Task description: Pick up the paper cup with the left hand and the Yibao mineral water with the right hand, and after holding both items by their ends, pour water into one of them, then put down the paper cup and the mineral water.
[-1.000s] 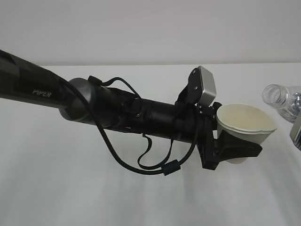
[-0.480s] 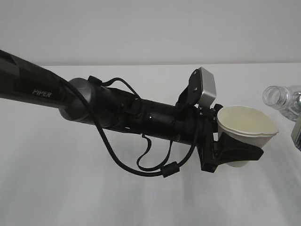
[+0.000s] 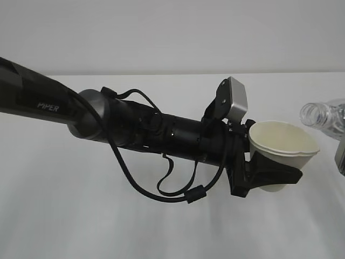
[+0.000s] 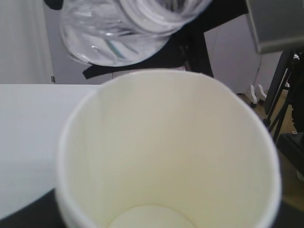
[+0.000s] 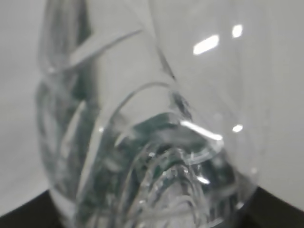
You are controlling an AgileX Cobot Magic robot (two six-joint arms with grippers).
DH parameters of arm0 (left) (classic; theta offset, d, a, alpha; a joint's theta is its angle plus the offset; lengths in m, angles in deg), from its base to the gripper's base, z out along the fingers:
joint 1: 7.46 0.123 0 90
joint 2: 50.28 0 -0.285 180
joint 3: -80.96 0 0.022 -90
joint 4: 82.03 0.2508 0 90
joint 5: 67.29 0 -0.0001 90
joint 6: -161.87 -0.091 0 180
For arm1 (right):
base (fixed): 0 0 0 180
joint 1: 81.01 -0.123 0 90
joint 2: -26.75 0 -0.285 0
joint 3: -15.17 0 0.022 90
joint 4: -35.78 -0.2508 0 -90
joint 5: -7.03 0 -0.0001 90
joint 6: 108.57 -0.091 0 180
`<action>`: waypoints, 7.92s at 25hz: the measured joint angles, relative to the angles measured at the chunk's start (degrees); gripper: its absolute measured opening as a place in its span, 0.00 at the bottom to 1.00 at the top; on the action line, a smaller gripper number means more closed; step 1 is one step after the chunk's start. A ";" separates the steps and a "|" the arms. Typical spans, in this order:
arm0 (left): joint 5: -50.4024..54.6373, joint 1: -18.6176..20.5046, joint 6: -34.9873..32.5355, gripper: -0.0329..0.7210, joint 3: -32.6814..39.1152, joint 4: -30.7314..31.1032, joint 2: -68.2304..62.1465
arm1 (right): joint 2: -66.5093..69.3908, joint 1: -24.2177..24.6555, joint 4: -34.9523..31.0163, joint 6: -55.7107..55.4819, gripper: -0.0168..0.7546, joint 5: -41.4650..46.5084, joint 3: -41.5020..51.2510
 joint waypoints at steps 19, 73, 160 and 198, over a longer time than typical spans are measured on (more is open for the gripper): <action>0.00 0.00 1.85 0.63 0.00 0.00 0.00 | 0.00 0.00 -0.65 5.91 0.60 -1.80 -0.12; 1.65 -2.27 2.88 0.63 0.00 -1.64 0.00 | 0.00 0.00 -0.18 16.35 0.60 -3.78 -0.12; 1.74 -2.27 3.99 0.63 0.00 -1.18 0.00 | 0.00 0.00 -0.88 21.68 0.60 -6.33 -0.14; 1.77 -2.27 4.96 0.63 0.00 0.25 0.00 | 0.00 0.00 -0.88 23.43 0.60 -6.80 -0.69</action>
